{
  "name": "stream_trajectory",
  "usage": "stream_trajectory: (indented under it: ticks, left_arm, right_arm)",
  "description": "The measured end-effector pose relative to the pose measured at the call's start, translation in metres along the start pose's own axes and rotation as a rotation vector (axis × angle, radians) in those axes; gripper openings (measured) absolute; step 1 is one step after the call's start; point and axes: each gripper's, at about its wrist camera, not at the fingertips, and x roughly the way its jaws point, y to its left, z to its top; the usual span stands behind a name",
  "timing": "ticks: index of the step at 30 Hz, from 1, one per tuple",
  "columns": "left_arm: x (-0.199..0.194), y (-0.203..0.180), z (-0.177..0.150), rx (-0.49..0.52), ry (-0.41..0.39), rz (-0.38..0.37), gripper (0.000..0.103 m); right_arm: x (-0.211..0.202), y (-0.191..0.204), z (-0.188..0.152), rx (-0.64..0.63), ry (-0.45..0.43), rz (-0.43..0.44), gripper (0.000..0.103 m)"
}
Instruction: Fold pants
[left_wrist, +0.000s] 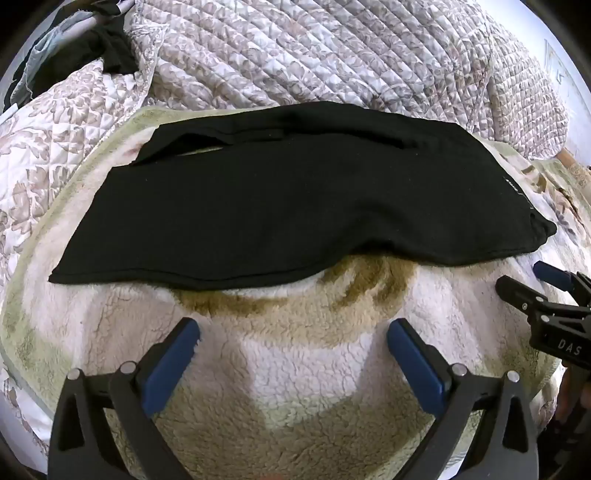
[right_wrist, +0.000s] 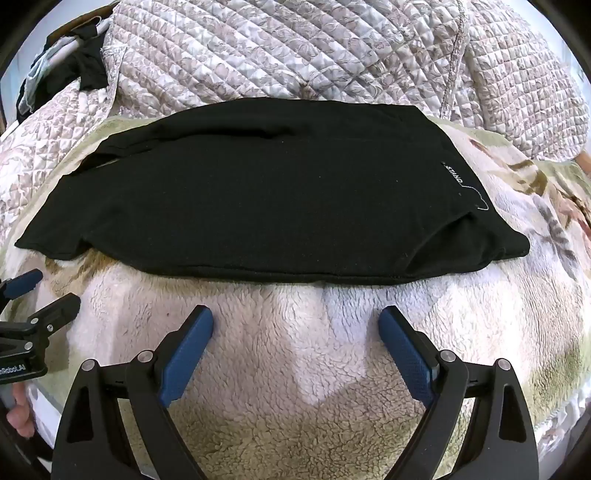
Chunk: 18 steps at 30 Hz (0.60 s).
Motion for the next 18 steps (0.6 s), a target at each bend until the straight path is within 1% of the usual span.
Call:
stream_trajectory:
  ticks: [18]
  left_arm:
    - [0.0002, -0.0005, -0.0003, 0.003, -0.002, 0.004, 0.103]
  right_arm:
    - [0.0014, 0.0020, -0.0003, -0.006, 0.001, -0.009, 0.093]
